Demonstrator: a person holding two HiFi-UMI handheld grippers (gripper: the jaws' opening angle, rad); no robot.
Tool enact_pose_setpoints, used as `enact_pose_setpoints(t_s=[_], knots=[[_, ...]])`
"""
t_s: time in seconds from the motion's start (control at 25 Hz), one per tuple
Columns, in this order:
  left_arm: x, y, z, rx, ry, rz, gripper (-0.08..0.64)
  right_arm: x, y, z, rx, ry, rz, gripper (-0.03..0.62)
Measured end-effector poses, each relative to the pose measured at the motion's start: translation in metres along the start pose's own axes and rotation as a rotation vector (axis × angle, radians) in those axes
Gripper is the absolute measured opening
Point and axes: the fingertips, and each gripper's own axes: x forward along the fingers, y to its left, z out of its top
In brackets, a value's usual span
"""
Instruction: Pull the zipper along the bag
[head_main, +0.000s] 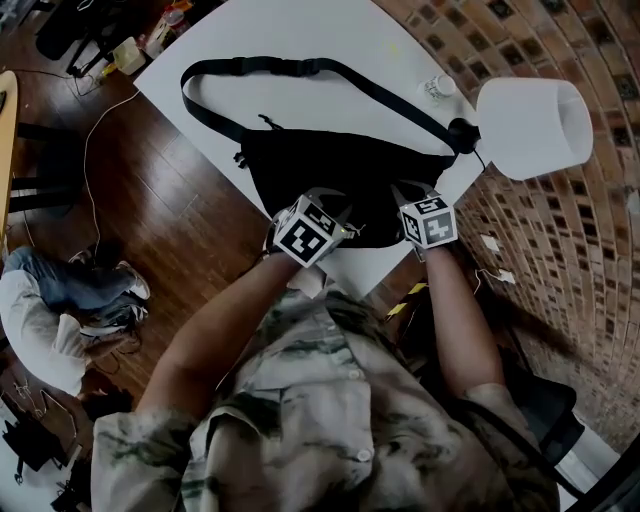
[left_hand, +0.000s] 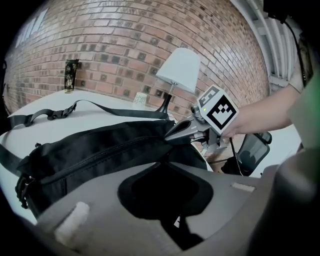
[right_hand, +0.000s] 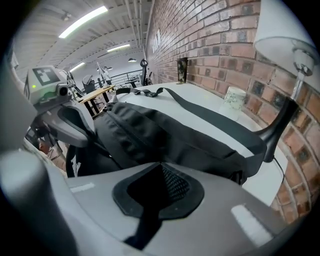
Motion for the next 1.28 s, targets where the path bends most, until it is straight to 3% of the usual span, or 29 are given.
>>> enact_pose_setpoints(t_s=[0.28,0.48,0.84,1.28], knots=[[-0.022,0.023,-0.012,-0.05,-0.008,0.026,0.017,0.0,-0.007,-0.002,0.018,-0.001,-0.027,0.005],[-0.031,0.016,0.004,0.04,0.001,0.005,0.017,0.0,-0.005,-0.001,0.012,0.021,-0.014,0.005],[-0.071,0.056,-0.042,-0.089,0.001,0.062,0.02,-0.002,-0.009,-0.003,0.027,-0.027,-0.018,0.005],[-0.087,0.073,-0.048,-0.093,-0.057,0.047,0.02,-0.001,-0.01,-0.003,0.034,-0.005,-0.051,0.006]])
